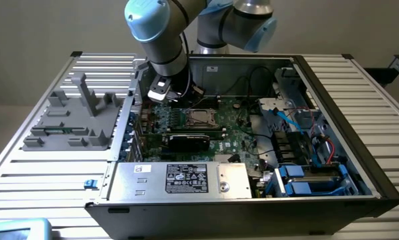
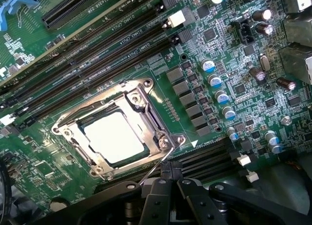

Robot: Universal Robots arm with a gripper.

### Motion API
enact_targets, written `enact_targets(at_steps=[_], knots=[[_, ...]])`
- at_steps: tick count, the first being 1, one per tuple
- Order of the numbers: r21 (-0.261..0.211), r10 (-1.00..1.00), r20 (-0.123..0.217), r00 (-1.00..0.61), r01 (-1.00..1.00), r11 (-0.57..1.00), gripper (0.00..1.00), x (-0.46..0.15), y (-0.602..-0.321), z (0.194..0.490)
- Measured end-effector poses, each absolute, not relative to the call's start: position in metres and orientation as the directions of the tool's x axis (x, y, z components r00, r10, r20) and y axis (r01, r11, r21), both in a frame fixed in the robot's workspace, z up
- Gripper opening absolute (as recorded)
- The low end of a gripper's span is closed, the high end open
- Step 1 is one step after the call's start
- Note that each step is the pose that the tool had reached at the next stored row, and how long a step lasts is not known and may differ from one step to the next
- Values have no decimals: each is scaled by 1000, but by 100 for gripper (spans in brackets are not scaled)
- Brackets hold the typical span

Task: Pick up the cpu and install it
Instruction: 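Install the first cpu locking lever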

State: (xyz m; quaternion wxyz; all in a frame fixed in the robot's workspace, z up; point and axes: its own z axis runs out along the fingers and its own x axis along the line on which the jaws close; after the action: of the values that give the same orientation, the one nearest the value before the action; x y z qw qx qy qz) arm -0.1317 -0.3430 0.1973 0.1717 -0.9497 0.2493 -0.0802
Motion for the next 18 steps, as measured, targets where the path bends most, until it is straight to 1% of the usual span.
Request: enact_targets(at_steps=[18], knots=[[-366,-501,67,863,-446,-817,11,-135,-343,200]])
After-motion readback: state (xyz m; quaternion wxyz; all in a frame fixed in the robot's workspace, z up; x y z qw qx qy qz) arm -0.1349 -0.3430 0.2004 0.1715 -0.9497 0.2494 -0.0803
